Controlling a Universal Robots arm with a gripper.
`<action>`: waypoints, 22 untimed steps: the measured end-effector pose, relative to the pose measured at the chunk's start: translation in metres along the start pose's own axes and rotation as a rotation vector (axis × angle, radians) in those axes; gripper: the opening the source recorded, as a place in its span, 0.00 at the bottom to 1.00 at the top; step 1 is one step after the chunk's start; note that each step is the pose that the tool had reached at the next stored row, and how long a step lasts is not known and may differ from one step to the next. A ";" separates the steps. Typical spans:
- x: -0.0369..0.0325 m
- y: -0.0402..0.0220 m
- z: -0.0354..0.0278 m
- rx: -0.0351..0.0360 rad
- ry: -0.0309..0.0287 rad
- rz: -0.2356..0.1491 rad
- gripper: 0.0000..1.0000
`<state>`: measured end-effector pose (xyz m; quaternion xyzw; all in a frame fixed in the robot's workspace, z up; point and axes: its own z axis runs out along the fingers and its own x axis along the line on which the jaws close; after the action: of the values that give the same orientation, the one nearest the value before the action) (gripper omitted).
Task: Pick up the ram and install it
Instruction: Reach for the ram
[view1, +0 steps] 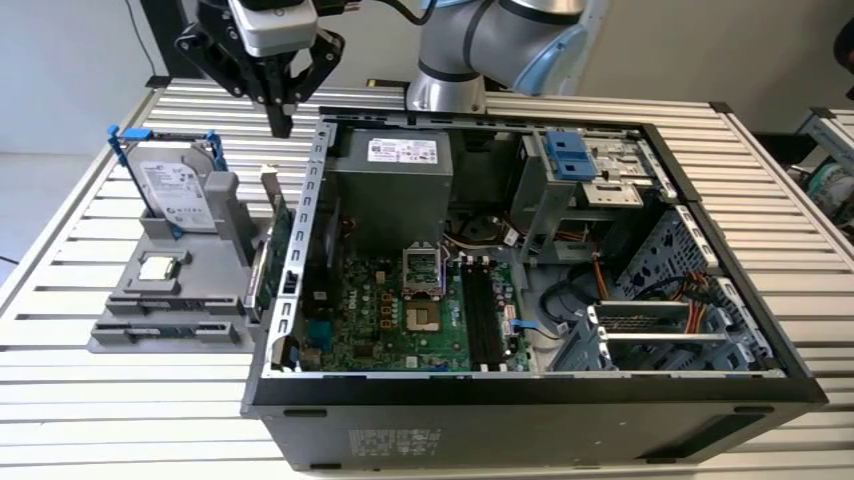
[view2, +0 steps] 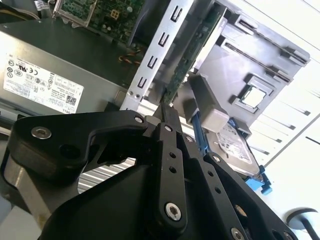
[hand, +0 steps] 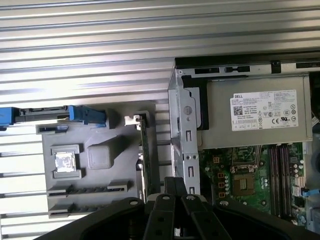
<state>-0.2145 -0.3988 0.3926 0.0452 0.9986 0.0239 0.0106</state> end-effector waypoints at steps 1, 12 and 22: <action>0.0006 0.0000 0.0000 0.0000 0.0000 0.000 0.00; 0.0078 -0.0007 -0.0002 0.0000 -0.0001 0.000 0.00; 0.0216 -0.0019 -0.0005 0.0000 -0.0001 0.000 0.00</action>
<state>-0.2362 -0.3988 0.3926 0.0452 0.9986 0.0239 0.0106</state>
